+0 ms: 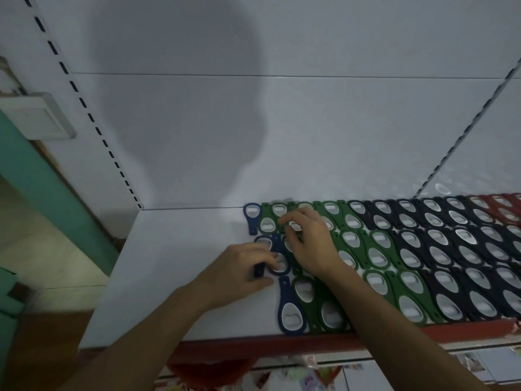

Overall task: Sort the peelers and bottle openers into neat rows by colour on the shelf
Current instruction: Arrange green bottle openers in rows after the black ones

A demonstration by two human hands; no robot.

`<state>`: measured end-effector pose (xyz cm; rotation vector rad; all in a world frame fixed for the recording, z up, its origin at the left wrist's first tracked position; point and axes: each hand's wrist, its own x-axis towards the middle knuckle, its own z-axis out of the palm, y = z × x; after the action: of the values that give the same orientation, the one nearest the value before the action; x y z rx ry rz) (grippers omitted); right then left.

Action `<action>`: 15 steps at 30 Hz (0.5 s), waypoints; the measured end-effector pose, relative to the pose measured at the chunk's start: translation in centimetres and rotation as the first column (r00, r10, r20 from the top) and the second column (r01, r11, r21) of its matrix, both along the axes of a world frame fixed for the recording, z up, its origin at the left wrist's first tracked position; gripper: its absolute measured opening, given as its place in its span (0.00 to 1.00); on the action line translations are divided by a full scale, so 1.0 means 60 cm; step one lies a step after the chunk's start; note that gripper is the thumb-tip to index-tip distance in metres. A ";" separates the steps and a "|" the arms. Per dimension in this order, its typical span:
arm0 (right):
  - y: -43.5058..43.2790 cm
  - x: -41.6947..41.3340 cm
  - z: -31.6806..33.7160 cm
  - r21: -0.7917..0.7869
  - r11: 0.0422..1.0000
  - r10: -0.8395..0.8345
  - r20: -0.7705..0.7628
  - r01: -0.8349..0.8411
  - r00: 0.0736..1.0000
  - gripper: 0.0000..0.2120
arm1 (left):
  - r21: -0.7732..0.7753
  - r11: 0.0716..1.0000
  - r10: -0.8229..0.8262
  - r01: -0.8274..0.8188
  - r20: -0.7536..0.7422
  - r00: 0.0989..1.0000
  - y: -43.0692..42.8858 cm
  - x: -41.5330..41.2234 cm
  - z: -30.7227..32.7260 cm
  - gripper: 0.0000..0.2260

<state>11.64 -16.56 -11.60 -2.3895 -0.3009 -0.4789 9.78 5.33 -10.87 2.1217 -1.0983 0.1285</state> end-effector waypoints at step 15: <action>-0.041 -0.029 -0.035 -0.319 0.947 -0.034 -0.025 0.024 0.999 0.14 | 0.194 0.949 0.233 -0.250 0.105 0.967 0.025 0.018 -0.037 0.21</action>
<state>9.89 -19.02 -13.70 -2.7171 -0.3526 -0.4330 10.87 6.85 -13.12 2.4539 -0.9256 0.2263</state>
